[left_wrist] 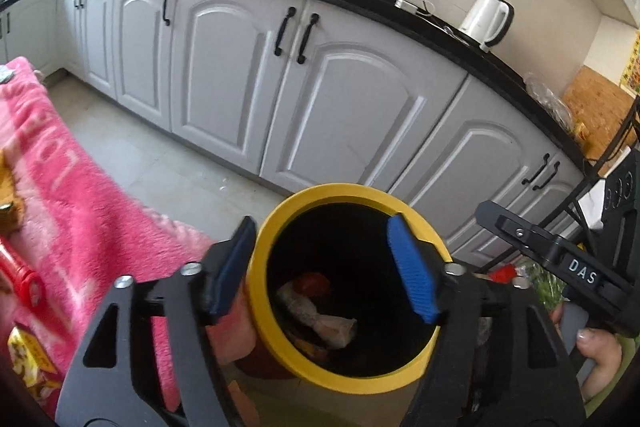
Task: Collect trash
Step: 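Carry both wrappers over the yellow bin and open both tools to drop them, then move both open tools back over the remaining trash on the blanket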
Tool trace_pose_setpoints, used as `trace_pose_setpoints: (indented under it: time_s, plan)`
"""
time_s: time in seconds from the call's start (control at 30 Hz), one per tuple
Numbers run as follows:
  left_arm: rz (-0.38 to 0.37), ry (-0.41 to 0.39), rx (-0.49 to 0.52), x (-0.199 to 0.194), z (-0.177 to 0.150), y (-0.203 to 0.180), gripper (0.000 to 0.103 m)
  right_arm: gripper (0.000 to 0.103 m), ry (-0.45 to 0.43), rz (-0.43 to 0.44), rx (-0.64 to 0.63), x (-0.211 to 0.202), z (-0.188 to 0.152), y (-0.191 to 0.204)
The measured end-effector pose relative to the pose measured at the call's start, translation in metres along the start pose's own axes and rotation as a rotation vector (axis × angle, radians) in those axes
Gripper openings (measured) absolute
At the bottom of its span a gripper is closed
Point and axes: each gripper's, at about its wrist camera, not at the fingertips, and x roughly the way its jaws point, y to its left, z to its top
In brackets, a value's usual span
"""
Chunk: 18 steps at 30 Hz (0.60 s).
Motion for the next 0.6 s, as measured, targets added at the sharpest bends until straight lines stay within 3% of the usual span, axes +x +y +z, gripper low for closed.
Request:
trace_pose_setpoints:
  time_s: [0.07, 0.2, 0.6]
  plan:
    - [0.011, -0.009, -0.016, -0.006, 0.0, 0.006, 0.08, 0.053, -0.007, 0.009, -0.014, -0.003, 0.0, 0.006]
    - [0.037, -0.032, -0.043, -0.023, -0.001, 0.018, 0.09, 0.06, -0.022, 0.017, -0.052, -0.009, -0.001, 0.02]
    - [0.127, -0.109, -0.086, -0.084, -0.007, 0.05, 0.092, 0.076, -0.068, 0.026, -0.186, -0.022, -0.008, 0.063]
